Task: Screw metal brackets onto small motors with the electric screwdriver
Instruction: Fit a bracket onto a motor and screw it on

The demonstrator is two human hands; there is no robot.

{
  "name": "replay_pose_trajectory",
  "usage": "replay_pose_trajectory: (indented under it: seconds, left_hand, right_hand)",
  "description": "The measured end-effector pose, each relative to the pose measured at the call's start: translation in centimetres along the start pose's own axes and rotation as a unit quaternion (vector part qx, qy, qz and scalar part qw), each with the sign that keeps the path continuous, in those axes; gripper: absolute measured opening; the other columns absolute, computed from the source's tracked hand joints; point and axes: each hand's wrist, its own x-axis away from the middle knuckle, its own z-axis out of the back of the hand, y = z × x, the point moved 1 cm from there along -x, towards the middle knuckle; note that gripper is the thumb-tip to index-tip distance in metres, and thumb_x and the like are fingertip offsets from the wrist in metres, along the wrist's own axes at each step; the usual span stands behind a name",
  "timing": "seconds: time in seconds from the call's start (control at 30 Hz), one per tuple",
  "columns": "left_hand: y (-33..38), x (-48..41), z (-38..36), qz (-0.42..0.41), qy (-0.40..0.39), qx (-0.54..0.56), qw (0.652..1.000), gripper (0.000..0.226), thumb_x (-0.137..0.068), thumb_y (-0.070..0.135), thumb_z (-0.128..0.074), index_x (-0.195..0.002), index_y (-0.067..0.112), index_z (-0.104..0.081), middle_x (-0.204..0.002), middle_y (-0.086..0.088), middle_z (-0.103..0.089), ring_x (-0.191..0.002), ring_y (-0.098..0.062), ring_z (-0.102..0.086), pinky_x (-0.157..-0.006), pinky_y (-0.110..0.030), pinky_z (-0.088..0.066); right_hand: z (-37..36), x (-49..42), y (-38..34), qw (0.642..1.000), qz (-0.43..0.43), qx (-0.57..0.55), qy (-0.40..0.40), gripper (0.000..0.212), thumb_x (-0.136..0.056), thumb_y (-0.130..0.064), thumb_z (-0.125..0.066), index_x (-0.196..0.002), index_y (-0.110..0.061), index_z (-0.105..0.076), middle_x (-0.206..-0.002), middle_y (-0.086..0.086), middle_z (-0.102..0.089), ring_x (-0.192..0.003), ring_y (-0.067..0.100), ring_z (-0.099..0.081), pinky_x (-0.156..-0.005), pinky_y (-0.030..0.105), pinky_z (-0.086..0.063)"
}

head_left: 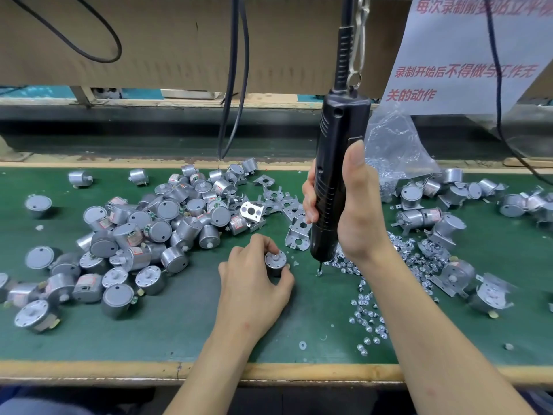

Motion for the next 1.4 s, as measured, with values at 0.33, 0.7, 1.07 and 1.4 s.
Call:
replay_pose_trajectory:
  seconds: [0.33, 0.7, 1.07, 1.4]
  left_hand:
    - [-0.08, 0.01, 0.01, -0.003, 0.002, 0.002, 1.000, 0.028, -0.080, 0.026, -0.067, -0.090, 0.031, -0.041, -0.087, 0.018, -0.054, -0.087, -0.014, -0.049, -0.080, -0.033, -0.032]
    - [-0.10, -0.03, -0.08, -0.003, 0.002, -0.001, 1.000, 0.028, -0.080, 0.027, -0.067, -0.090, 0.032, -0.041, -0.085, 0.019, -0.053, -0.085, -0.014, -0.047, -0.078, -0.032, -0.028]
    - [-0.20, 0.00, -0.15, 0.004, -0.002, -0.001, 1.000, 0.027, -0.080, 0.027, -0.065, -0.090, 0.032, -0.040, -0.084, 0.020, -0.052, -0.086, -0.013, -0.045, -0.076, -0.029, -0.023]
    - [-0.25, 0.17, -0.08, -0.001, -0.007, -0.001, 1.000, 0.028, -0.079, 0.028, -0.065, -0.091, 0.033, -0.040, -0.083, 0.020, -0.053, -0.086, -0.012, -0.045, -0.078, -0.029, -0.025]
  right_hand:
    - [0.13, 0.16, 0.09, 1.000, -0.001, 0.000, 0.003, 0.085, -0.069, -0.092, -0.052, -0.075, -0.007, -0.052, -0.058, 0.003, -0.053, -0.046, 0.022, -0.046, -0.050, 0.032, -0.039]
    - [0.34, 0.05, 0.19, 1.000, -0.005, -0.011, 0.009, 0.085, -0.069, -0.091, -0.054, -0.076, -0.007, -0.052, -0.058, 0.004, -0.052, -0.046, 0.021, -0.046, -0.048, 0.029, -0.040]
    - [0.33, 0.08, 0.39, 1.000, -0.006, -0.015, 0.006, 0.083, -0.070, -0.091, -0.054, -0.074, -0.008, -0.052, -0.058, 0.004, -0.053, -0.045, 0.021, -0.046, -0.048, 0.029, -0.039]
    - [0.38, 0.20, 0.42, 1.000, -0.011, -0.020, 0.013, 0.084, -0.068, -0.091, -0.055, -0.075, -0.007, -0.053, -0.059, 0.004, -0.052, -0.044, 0.020, -0.045, -0.048, 0.029, -0.039]
